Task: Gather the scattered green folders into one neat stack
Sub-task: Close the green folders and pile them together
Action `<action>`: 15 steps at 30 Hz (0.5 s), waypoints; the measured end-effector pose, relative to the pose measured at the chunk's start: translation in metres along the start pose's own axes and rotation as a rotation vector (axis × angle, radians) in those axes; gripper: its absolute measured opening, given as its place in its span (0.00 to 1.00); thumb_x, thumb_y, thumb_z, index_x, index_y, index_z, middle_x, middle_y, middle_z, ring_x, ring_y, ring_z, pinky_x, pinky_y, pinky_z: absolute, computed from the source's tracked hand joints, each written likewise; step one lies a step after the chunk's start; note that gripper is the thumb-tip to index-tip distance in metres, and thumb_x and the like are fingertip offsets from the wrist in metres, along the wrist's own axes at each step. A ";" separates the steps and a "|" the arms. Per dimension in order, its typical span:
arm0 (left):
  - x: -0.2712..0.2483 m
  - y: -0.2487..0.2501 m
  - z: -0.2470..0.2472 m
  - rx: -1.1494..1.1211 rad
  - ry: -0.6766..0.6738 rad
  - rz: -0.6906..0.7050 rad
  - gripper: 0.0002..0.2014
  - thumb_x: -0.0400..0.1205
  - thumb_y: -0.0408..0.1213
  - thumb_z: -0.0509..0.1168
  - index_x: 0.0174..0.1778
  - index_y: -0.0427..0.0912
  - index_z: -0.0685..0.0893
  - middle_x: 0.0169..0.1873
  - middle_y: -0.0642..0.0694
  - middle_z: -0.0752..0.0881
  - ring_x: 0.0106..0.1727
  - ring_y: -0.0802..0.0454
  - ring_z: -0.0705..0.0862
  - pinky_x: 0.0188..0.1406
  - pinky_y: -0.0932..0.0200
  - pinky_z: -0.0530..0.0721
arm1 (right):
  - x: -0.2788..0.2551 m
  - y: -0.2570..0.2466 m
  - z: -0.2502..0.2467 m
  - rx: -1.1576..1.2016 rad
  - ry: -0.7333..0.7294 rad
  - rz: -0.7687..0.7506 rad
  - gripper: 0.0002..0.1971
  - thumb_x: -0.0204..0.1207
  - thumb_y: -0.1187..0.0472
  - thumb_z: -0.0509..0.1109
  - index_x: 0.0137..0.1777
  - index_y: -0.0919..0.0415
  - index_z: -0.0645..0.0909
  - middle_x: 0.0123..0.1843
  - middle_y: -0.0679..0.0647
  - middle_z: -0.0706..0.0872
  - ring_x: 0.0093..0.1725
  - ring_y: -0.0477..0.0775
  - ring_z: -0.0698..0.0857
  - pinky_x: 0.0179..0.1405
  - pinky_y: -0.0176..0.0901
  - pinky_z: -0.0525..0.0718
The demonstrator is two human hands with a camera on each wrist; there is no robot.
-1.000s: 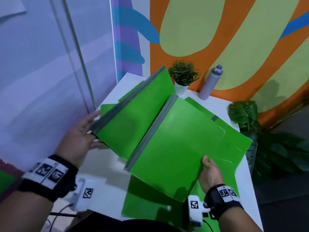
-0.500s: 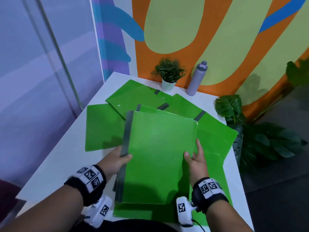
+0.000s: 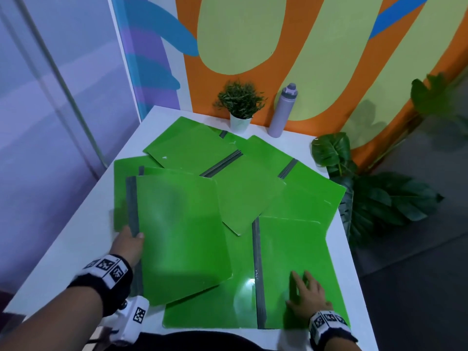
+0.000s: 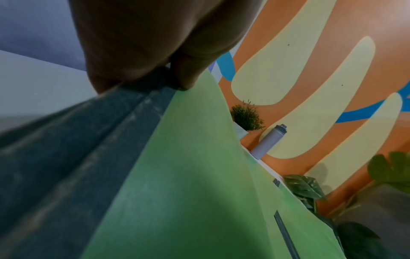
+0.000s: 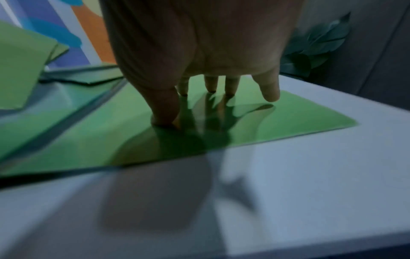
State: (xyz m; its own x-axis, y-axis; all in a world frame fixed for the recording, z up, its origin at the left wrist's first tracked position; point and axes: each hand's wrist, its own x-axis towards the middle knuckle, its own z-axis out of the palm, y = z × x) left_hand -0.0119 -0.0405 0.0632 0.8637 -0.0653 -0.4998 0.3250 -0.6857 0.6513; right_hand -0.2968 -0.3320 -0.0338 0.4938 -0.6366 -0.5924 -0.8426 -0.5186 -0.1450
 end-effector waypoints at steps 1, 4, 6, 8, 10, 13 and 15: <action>0.000 -0.002 0.003 0.020 -0.016 -0.006 0.24 0.86 0.34 0.54 0.78 0.32 0.61 0.77 0.30 0.68 0.76 0.32 0.69 0.73 0.36 0.70 | -0.002 0.006 -0.003 -0.031 0.014 0.036 0.42 0.70 0.43 0.70 0.80 0.34 0.49 0.85 0.51 0.45 0.82 0.64 0.52 0.72 0.76 0.61; -0.001 -0.005 0.011 0.049 -0.064 0.006 0.21 0.86 0.35 0.55 0.75 0.32 0.64 0.71 0.30 0.73 0.70 0.33 0.74 0.69 0.37 0.74 | -0.007 0.018 -0.020 0.029 0.121 0.254 0.40 0.68 0.53 0.72 0.78 0.40 0.56 0.84 0.55 0.50 0.80 0.65 0.55 0.73 0.75 0.61; -0.002 -0.004 0.016 0.036 -0.086 0.019 0.20 0.86 0.34 0.54 0.73 0.33 0.65 0.66 0.31 0.76 0.66 0.34 0.76 0.67 0.39 0.75 | -0.010 0.017 -0.027 0.099 0.158 0.344 0.39 0.65 0.60 0.73 0.75 0.45 0.60 0.79 0.59 0.59 0.76 0.65 0.62 0.71 0.70 0.67; -0.004 -0.002 0.019 0.021 -0.098 0.023 0.20 0.86 0.33 0.54 0.74 0.33 0.65 0.66 0.32 0.76 0.66 0.34 0.76 0.67 0.40 0.75 | -0.015 0.013 -0.028 0.158 0.136 0.395 0.34 0.64 0.61 0.74 0.70 0.51 0.65 0.66 0.60 0.68 0.70 0.68 0.71 0.68 0.67 0.74; -0.007 0.002 0.022 -0.003 -0.110 0.025 0.21 0.86 0.33 0.54 0.75 0.34 0.63 0.69 0.33 0.74 0.69 0.35 0.74 0.68 0.42 0.72 | -0.022 0.011 -0.021 0.220 0.066 0.437 0.28 0.63 0.61 0.76 0.61 0.56 0.67 0.59 0.62 0.69 0.64 0.70 0.76 0.65 0.67 0.77; -0.009 0.008 0.026 -0.045 -0.126 0.019 0.24 0.86 0.33 0.54 0.79 0.34 0.59 0.71 0.33 0.72 0.72 0.36 0.72 0.70 0.43 0.70 | -0.030 0.011 -0.006 0.320 0.003 0.520 0.29 0.59 0.63 0.80 0.57 0.60 0.69 0.60 0.66 0.70 0.58 0.69 0.78 0.62 0.64 0.81; -0.008 0.009 0.028 -0.055 -0.145 0.023 0.23 0.86 0.33 0.54 0.77 0.34 0.60 0.56 0.38 0.77 0.62 0.41 0.74 0.65 0.45 0.72 | -0.031 0.013 -0.003 0.438 0.044 0.593 0.29 0.64 0.67 0.77 0.65 0.63 0.70 0.59 0.67 0.72 0.53 0.66 0.78 0.56 0.57 0.82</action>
State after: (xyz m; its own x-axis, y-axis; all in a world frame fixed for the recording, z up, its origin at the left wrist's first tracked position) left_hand -0.0266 -0.0667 0.0570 0.8076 -0.1879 -0.5590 0.3294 -0.6425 0.6918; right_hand -0.3222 -0.3210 -0.0147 -0.0705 -0.7665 -0.6384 -0.9747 0.1889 -0.1192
